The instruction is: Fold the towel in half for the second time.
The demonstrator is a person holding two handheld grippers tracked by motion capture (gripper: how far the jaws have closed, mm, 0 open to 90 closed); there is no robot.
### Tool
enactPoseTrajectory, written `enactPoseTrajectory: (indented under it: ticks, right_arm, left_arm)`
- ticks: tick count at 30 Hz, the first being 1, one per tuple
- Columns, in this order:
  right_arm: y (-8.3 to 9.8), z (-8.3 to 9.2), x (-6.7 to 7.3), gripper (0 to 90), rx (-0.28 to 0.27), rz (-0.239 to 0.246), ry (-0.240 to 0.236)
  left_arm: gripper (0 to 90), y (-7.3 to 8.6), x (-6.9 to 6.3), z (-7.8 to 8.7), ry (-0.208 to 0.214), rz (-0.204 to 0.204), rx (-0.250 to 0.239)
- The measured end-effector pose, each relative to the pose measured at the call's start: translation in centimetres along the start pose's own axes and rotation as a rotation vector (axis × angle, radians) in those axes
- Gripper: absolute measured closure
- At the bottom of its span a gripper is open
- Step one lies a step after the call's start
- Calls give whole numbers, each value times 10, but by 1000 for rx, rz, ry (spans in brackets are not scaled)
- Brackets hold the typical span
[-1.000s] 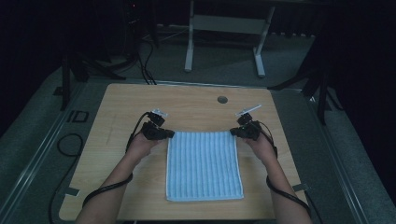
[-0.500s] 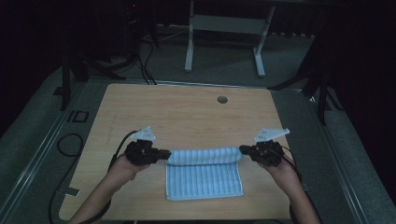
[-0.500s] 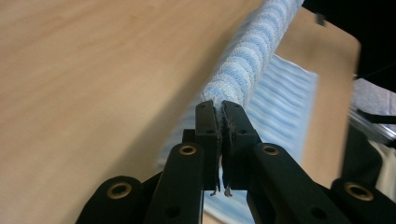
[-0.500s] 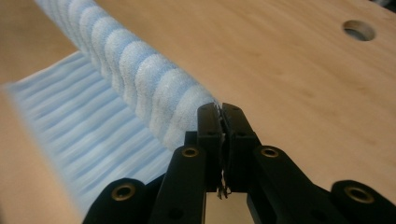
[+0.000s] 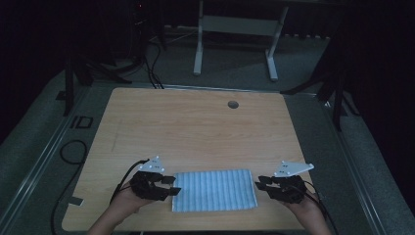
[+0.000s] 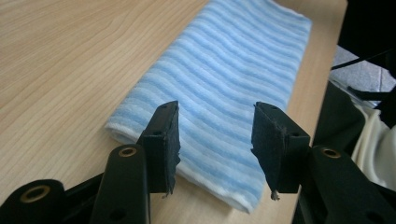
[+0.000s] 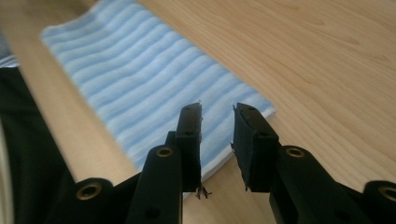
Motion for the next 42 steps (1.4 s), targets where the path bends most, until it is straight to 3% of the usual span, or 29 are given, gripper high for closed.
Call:
enactPoseTrajectory:
  ticks: [5, 8, 12, 14, 23, 27, 32, 36, 42]
  right_arm:
    - [-2, -33, -1, 649, 47, 21, -42]
    - [-3, -56, -4, 636, 96, 57, -33]
    - [-2, -79, -12, 641, 133, 59, -13]
    - [0, -89, -15, 630, 179, 73, 14]
    - [-11, -101, -30, 617, 170, 50, 16]
    - [-21, -109, -41, 610, 166, 39, 18]
    - [-33, -118, -55, 607, 165, 24, 6]
    - [-43, -126, -63, 605, 162, 16, 8]
    - [-55, -135, -75, 600, 158, -10, 17]
  left_arm:
    - [469, 0, -5, -24, 10, -37, 50]
    - [479, 1, -5, -37, 1, -48, 69]
    - [490, 5, 1, -54, -22, -53, 129]
    - [501, 7, 4, -59, -33, -52, 137]
    - [535, 0, 21, -63, -75, -43, 136]
    - [537, -4, 34, -66, -88, -35, 136]
    - [547, -13, 52, -69, -118, -56, 152]
    - [546, -20, 70, -72, -128, -29, 162]
    - [546, -28, 88, -78, -156, -29, 165]
Point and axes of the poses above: each handheld gripper's, and its own axes: z roughly backward along the jaws, y roughly out of its underside, x roughly to its left, the point moved 1 cm from there along -z, roughly forward along the jaws, and after that the axes turned 11 degrees about -y, right-handed, at the moved point
